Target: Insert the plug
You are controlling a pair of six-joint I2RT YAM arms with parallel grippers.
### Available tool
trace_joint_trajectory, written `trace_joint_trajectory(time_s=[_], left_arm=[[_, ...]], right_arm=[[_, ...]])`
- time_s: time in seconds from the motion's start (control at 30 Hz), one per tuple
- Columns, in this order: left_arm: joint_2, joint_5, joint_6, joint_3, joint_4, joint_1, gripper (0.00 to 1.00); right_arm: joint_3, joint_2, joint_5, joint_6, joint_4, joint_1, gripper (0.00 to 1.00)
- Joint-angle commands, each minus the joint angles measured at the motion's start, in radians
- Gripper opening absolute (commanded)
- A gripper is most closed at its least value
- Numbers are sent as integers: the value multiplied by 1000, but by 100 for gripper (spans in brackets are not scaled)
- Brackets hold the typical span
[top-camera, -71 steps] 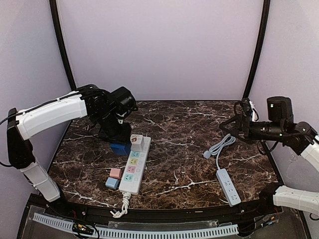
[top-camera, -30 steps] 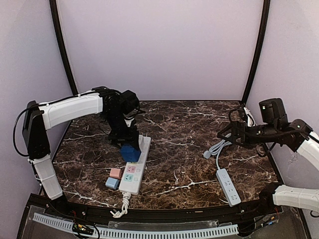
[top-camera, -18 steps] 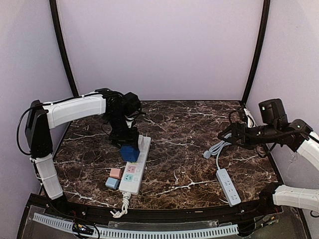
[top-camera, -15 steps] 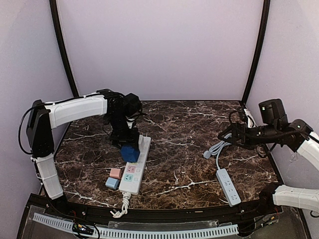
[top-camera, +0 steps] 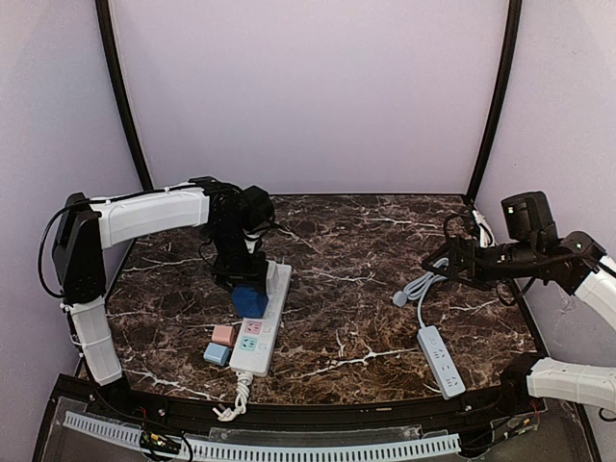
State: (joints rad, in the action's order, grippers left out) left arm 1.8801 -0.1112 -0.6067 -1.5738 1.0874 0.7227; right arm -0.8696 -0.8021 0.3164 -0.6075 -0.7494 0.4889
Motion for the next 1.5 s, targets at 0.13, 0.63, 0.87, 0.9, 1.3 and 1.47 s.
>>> trace_joint_trajectory(time_s=[0.13,0.63,0.87,0.9,1.3,1.47], left_arm=[[-5,5,-8,27,-18,3,1],[2,22,-27,29,-32,7,1],[3,41,-23,36,-27,15,1],[4,50,-22,35,-21,17,1],[11,148,-50,29,-21,42,1],[16,193,-69,15,-23,59,1]], right_arm=[[-2,14,-9,-17,6,-5,99],[3,17,-9,-20,6,-4,99],[10,24,-8,-21,4,-4,99],[10,24,-8,-21,3,-4,99],[9,33,-8,-17,-11,-5,98],[11,38,-10,-17,-16,-5,99]])
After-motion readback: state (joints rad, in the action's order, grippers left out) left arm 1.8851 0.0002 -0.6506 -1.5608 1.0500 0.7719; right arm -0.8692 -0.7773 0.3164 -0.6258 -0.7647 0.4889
